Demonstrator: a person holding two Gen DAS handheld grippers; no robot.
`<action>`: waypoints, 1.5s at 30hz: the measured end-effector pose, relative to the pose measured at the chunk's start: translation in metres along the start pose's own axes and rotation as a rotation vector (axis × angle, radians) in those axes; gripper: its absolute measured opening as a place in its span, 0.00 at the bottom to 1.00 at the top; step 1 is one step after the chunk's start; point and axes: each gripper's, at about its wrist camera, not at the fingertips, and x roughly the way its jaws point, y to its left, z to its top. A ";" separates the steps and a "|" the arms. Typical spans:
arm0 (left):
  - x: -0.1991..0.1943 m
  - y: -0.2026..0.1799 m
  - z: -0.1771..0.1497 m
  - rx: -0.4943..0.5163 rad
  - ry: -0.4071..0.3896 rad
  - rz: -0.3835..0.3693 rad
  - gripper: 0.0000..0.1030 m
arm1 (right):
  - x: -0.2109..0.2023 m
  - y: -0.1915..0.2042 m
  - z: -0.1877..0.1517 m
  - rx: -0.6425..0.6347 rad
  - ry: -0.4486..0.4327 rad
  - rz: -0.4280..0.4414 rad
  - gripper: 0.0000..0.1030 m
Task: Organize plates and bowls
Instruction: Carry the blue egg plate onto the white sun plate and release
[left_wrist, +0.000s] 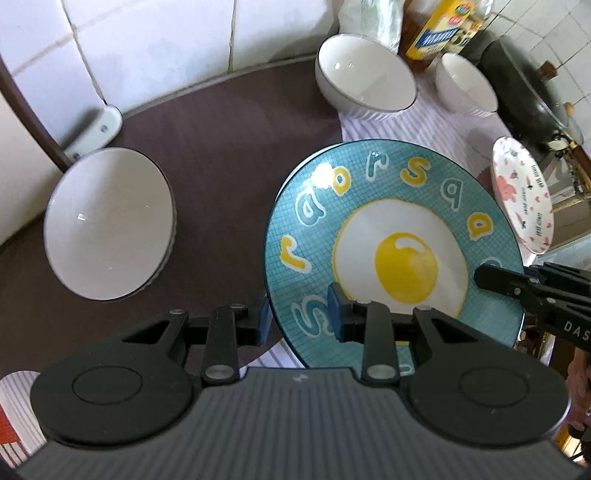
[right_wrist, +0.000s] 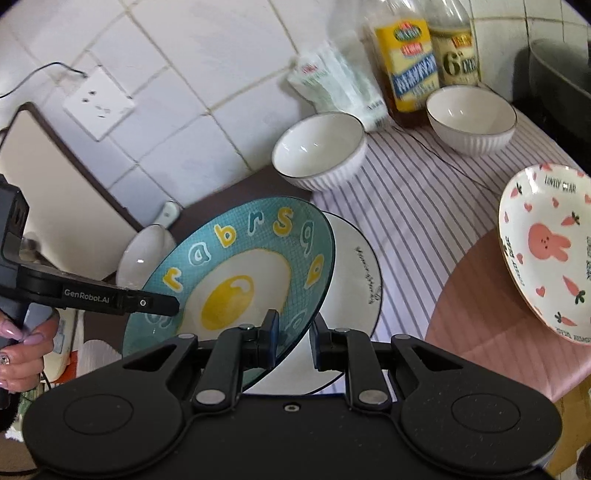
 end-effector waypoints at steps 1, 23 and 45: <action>0.004 0.001 0.001 -0.002 0.008 0.003 0.29 | 0.005 -0.003 0.000 0.001 0.007 -0.004 0.22; 0.042 -0.026 -0.006 0.142 0.069 0.160 0.28 | 0.040 -0.007 -0.001 -0.017 0.075 -0.142 0.24; 0.033 -0.028 -0.015 0.094 0.038 0.203 0.19 | 0.054 0.026 -0.009 -0.095 0.098 -0.431 0.37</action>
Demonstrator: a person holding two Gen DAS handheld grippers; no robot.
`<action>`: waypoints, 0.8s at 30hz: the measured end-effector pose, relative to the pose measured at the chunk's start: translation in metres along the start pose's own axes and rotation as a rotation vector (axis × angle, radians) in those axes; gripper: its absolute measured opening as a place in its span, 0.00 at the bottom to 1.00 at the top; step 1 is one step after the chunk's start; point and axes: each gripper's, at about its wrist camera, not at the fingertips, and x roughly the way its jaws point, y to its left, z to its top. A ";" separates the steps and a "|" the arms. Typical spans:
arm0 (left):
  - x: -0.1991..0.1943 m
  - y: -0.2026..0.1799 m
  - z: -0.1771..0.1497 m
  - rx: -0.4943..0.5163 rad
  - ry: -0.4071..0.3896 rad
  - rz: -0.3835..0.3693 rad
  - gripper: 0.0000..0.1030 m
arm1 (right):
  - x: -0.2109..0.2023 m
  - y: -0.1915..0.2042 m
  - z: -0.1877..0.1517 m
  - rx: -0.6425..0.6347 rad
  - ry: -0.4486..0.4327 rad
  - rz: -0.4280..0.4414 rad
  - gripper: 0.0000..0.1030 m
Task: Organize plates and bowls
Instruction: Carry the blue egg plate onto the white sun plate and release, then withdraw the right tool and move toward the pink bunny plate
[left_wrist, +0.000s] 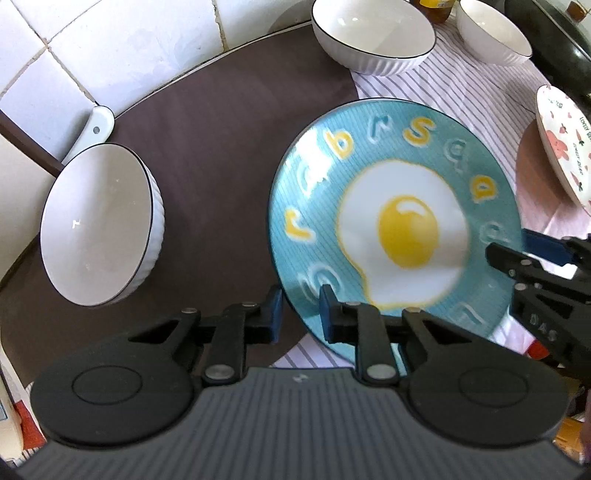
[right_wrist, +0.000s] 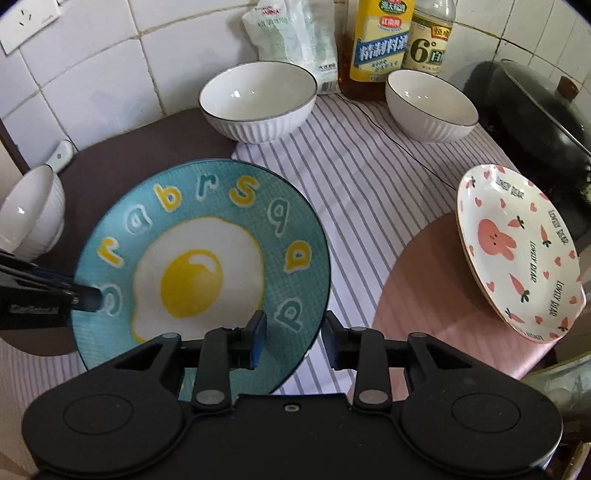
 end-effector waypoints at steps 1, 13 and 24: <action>-0.001 -0.001 -0.001 0.004 0.000 0.003 0.19 | -0.001 -0.002 -0.002 0.001 -0.009 0.005 0.37; -0.059 -0.016 -0.027 0.038 0.003 -0.018 0.35 | -0.068 -0.044 -0.031 0.058 -0.197 0.219 0.37; -0.129 -0.069 -0.040 -0.061 -0.101 0.002 0.49 | -0.141 -0.108 -0.033 -0.160 -0.337 0.355 0.42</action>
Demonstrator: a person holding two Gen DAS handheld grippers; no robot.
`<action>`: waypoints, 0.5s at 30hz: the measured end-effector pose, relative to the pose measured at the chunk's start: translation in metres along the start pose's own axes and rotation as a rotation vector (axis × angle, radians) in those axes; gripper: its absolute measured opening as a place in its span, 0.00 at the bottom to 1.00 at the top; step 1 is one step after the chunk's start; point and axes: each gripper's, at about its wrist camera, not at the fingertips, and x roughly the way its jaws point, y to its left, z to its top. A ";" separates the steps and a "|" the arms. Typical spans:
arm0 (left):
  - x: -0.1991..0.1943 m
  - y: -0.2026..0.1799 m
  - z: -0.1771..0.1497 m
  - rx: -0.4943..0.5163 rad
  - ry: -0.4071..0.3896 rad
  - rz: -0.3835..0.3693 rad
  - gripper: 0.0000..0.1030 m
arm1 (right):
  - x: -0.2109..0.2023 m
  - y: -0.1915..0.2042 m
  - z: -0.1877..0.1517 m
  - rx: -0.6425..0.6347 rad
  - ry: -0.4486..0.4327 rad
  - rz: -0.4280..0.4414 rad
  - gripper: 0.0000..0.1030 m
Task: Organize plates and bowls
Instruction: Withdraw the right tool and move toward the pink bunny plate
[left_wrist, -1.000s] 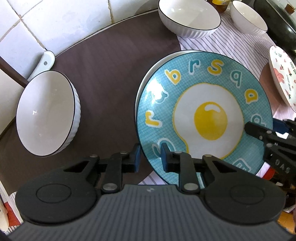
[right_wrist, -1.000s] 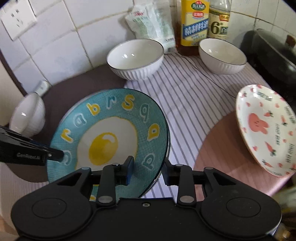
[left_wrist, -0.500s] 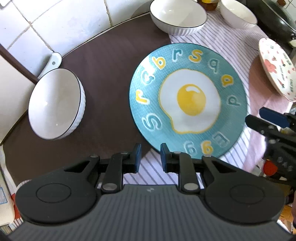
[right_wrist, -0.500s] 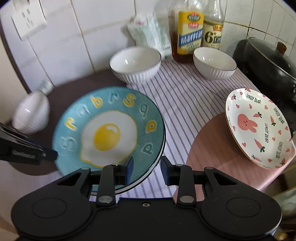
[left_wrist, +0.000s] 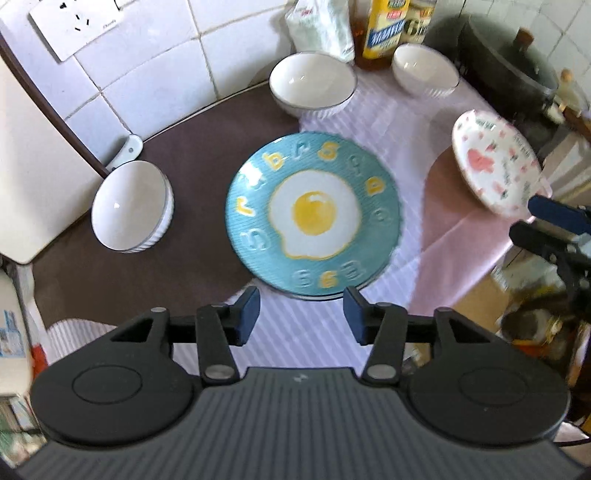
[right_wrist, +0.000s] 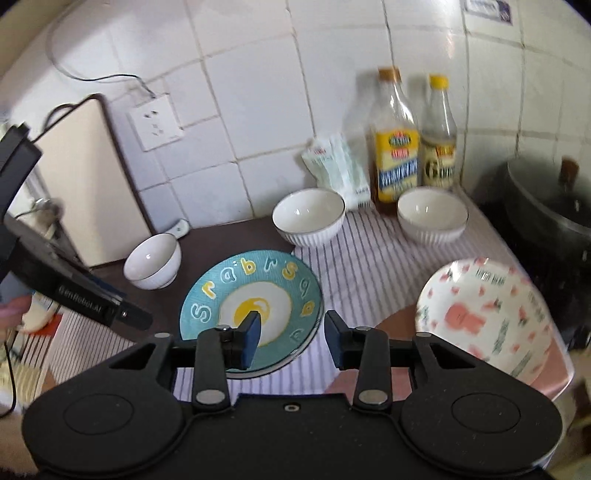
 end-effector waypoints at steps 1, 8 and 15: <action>-0.003 -0.006 0.001 -0.021 -0.003 -0.002 0.49 | -0.008 -0.006 0.002 -0.026 -0.005 0.009 0.44; -0.019 -0.048 0.004 -0.091 -0.034 0.016 0.53 | -0.046 -0.040 0.010 -0.181 -0.027 0.059 0.46; -0.033 -0.097 0.011 -0.130 -0.054 0.033 0.67 | -0.075 -0.073 0.010 -0.283 -0.052 0.122 0.61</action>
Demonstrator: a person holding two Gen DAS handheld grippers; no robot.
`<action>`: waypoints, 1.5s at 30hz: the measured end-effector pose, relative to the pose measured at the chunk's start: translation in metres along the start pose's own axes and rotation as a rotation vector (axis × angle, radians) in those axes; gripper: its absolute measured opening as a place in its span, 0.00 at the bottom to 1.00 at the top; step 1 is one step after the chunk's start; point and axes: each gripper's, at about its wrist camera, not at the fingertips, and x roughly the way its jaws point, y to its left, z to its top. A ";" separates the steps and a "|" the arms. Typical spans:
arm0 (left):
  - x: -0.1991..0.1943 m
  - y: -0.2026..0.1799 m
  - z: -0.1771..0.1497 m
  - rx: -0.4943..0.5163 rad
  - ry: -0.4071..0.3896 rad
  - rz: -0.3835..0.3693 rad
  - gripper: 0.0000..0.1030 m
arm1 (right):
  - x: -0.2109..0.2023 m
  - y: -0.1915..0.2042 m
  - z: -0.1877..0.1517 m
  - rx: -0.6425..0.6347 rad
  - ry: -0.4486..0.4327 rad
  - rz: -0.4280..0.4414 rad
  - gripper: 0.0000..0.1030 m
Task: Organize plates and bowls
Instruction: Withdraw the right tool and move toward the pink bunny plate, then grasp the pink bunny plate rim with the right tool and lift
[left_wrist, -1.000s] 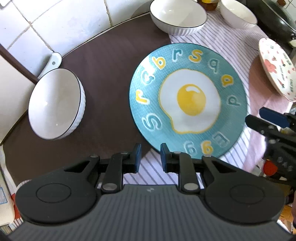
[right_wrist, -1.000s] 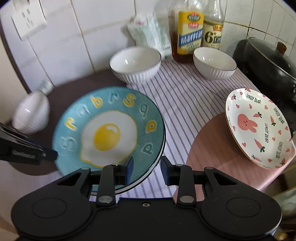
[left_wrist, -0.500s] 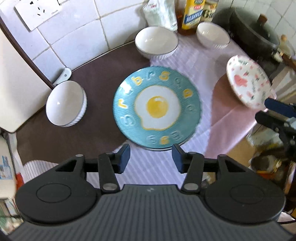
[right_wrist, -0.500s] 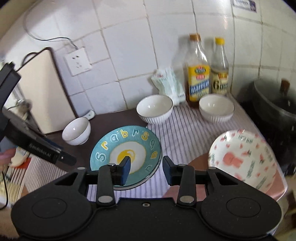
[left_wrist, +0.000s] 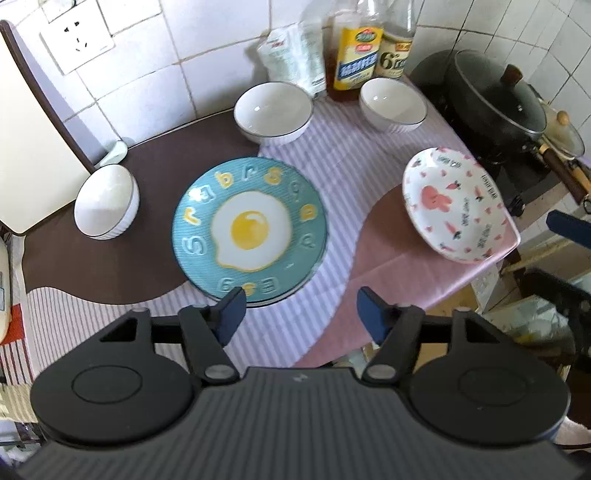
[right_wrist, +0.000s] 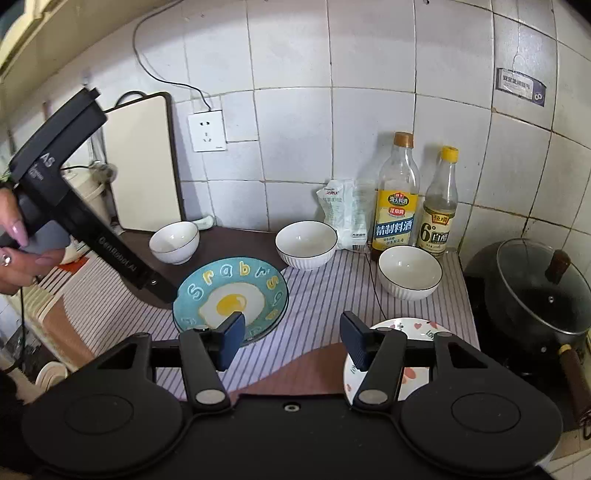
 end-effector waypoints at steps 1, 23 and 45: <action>-0.002 -0.007 -0.001 -0.006 -0.008 -0.001 0.71 | -0.004 -0.006 -0.002 -0.006 -0.001 0.004 0.65; 0.119 -0.102 0.030 -0.103 -0.164 -0.102 0.92 | 0.029 -0.138 -0.105 0.157 -0.134 -0.105 0.95; 0.216 -0.121 0.046 -0.099 -0.096 -0.184 0.21 | 0.106 -0.189 -0.163 0.532 -0.016 -0.144 0.24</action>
